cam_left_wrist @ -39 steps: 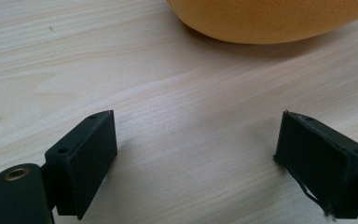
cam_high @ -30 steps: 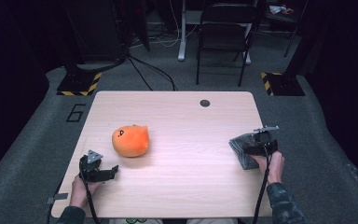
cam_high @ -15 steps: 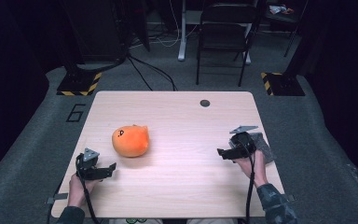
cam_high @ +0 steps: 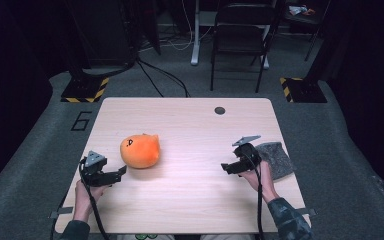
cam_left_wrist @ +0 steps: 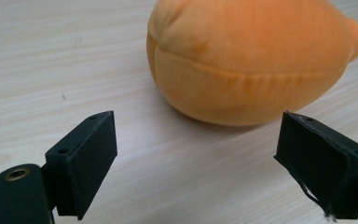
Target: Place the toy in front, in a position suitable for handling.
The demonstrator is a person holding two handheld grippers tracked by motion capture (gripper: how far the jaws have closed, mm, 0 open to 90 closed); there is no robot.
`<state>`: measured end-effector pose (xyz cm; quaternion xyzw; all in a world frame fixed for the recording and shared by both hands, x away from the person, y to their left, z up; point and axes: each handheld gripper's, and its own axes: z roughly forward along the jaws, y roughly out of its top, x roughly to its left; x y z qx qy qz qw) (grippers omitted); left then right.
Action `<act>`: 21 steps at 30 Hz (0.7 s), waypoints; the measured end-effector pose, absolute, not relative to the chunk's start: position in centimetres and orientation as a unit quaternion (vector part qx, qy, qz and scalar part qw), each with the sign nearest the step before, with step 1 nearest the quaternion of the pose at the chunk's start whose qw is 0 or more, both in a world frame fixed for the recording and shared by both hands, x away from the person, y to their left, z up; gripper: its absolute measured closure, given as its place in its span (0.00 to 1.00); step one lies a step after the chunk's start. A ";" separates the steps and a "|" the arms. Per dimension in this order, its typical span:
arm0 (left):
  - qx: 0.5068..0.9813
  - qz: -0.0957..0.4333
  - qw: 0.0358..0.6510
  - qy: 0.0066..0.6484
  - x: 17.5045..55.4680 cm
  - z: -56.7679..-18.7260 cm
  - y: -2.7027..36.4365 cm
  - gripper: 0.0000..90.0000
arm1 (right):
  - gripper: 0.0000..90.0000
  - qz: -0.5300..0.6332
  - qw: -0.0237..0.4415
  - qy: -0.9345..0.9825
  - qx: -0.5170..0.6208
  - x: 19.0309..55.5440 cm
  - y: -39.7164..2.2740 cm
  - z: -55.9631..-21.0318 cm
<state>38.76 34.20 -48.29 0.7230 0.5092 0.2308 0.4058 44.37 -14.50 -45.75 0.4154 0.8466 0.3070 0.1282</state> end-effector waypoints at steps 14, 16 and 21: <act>0.744 0.233 0.410 0.474 42.2 -46.0 31.8 0.13 | 0.16 0.305 0.122 0.851 0.410 44.4 -14.3 -45.9; 0.748 0.227 0.404 0.475 42.5 -46.1 31.5 0.14 | 0.16 0.305 0.122 0.852 0.409 44.4 -14.3 -45.9; 0.754 0.213 0.397 0.478 42.9 -46.8 31.1 0.23 | 0.16 0.303 0.122 0.853 0.407 44.4 -14.2 -45.9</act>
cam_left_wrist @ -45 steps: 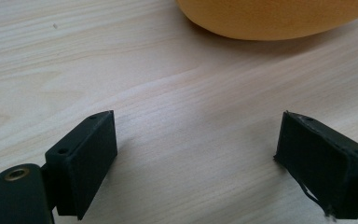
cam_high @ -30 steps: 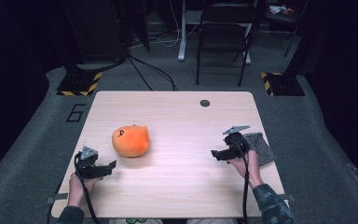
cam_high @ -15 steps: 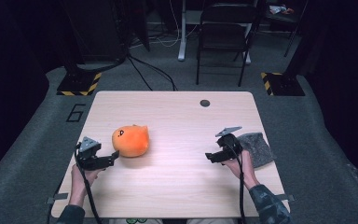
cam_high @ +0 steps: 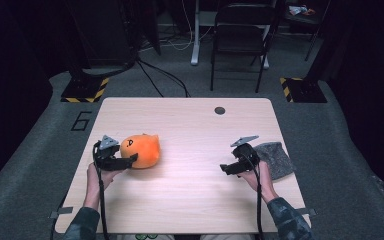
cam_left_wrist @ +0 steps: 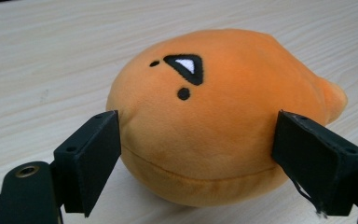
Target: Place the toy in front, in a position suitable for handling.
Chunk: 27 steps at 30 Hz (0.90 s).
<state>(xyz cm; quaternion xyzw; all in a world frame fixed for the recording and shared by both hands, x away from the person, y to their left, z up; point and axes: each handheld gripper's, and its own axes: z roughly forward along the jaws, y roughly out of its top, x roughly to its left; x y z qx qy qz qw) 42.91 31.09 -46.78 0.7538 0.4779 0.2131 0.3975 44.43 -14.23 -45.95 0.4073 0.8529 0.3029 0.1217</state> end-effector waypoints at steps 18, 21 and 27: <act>0.745 0.233 0.434 0.449 42.2 -46.9 30.4 0.76 | 0.17 0.304 0.117 0.855 0.404 44.4 -14.1 -46.2; 0.744 0.224 0.447 0.444 42.1 -46.6 30.0 0.76 | 0.17 0.310 0.122 0.853 0.401 44.3 -13.9 -45.8; 0.736 0.227 0.463 0.439 41.8 -45.8 28.1 0.76 | 0.18 0.331 0.127 0.853 0.383 43.6 -12.6 -44.7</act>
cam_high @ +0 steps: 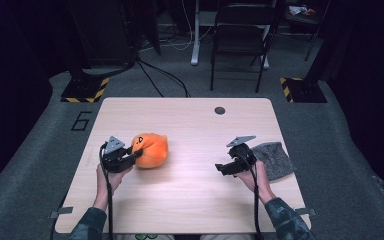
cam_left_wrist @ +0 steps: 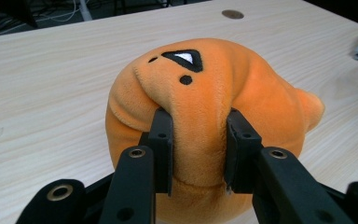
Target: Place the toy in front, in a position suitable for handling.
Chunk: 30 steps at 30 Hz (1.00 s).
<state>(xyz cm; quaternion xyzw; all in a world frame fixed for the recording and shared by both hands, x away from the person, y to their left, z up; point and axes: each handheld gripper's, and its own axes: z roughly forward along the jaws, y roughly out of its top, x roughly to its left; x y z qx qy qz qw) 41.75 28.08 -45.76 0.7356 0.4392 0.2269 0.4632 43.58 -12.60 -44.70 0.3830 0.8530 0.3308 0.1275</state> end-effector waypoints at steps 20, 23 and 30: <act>0.729 0.228 0.487 0.423 40.8 -45.4 19.9 0.76 | 0.18 0.345 0.136 0.854 0.366 42.9 -11.4 -43.8; 0.732 0.224 0.486 0.422 40.8 -45.7 19.1 0.76 | 0.18 0.344 0.135 0.854 0.366 42.9 -11.4 -43.8; 0.758 0.201 0.461 0.415 40.8 -47.6 17.9 0.72 | 0.18 0.331 0.128 0.854 0.380 43.1 -11.6 -44.7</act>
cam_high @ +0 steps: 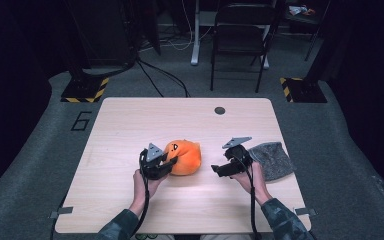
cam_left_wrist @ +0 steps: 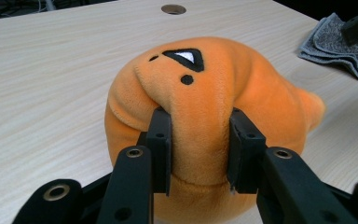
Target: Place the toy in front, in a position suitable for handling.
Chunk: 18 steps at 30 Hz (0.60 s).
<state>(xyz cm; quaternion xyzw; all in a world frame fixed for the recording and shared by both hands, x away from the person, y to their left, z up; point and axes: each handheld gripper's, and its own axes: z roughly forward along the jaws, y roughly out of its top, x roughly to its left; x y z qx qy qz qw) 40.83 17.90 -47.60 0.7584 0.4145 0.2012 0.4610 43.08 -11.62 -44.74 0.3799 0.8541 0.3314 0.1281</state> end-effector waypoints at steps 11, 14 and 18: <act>0.747 0.174 0.485 0.420 41.7 -45.0 21.3 0.21 | 0.18 0.328 0.119 0.861 0.371 42.8 -10.8 -45.3; 0.744 0.155 0.483 0.435 42.8 -44.9 22.9 0.18 | 0.17 0.334 0.117 0.860 0.367 42.7 -10.4 -45.0; 0.757 0.137 0.469 0.434 44.1 -45.4 23.6 0.17 | 0.17 0.343 0.116 0.861 0.356 42.8 -9.4 -44.6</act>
